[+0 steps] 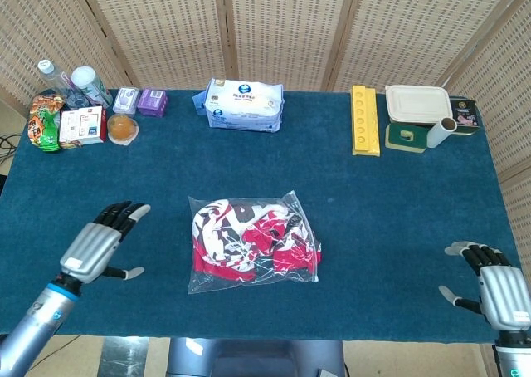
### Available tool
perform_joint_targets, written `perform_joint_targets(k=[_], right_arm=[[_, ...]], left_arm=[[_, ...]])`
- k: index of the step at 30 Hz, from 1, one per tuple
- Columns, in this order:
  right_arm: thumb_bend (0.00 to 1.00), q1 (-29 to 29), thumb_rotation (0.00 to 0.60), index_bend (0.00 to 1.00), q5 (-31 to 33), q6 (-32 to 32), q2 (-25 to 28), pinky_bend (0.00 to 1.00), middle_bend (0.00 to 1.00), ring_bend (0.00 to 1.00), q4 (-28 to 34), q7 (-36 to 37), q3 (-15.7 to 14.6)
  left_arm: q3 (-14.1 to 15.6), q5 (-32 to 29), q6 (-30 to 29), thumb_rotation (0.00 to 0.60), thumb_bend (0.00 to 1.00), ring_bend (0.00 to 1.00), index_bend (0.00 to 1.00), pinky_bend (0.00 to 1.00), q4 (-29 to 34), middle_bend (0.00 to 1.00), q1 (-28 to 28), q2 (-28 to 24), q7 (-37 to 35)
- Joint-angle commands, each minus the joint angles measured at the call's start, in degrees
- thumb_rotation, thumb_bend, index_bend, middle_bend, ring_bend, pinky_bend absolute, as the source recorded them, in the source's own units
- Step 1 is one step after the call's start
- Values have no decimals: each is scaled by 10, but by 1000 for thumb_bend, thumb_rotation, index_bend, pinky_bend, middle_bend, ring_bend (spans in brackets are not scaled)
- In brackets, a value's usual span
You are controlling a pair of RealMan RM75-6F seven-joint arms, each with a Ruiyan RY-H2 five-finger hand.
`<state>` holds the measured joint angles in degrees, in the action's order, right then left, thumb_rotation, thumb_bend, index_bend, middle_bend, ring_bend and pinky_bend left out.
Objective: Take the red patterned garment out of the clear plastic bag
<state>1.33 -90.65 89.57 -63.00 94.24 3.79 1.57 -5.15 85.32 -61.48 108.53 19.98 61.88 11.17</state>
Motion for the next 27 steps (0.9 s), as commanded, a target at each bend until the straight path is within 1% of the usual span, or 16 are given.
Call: perform_joint_targets(k=[1,5,7,9,12,18,25,27], right_arm=[[186,0,582,354,5,-3,-1,284,322,301,-10,11,1],[185,0,582,353,11,-6,-1,284,322,301,-19,22,3],[185,0,580,353,14,-9,0,283,322,301,-24,27,4],[186,0,582,352,17,-10,0,284,322,301,-28,31,4],[186,-1,583,352,21,-11,0,284,322,301,-30,35,5],[186,-1,582,352,28,-18,2,283,322,301,-23,28,6],[186,-2,583,352,33,-19,2,282,322,301,-11,14,7],[186,-3,577,352,35,-18,2,283,322,301,-7,8,8]], left_arm=[[-33,-73,67,527,17,0,0,68,-7,45,70,58,80],[-45,-111,76,526,14,0,0,65,-42,41,102,118,124],[-50,-134,83,522,12,0,0,63,-66,40,119,153,135],[-53,-150,94,522,10,0,0,63,-86,40,136,178,138],[-54,-162,103,532,6,0,0,63,-105,39,153,196,144],[-66,-191,130,527,5,0,0,63,-166,39,196,231,153],[-90,-203,152,534,5,0,0,63,-246,40,247,265,154],[-102,-215,167,534,5,0,0,63,-276,39,267,277,150]])
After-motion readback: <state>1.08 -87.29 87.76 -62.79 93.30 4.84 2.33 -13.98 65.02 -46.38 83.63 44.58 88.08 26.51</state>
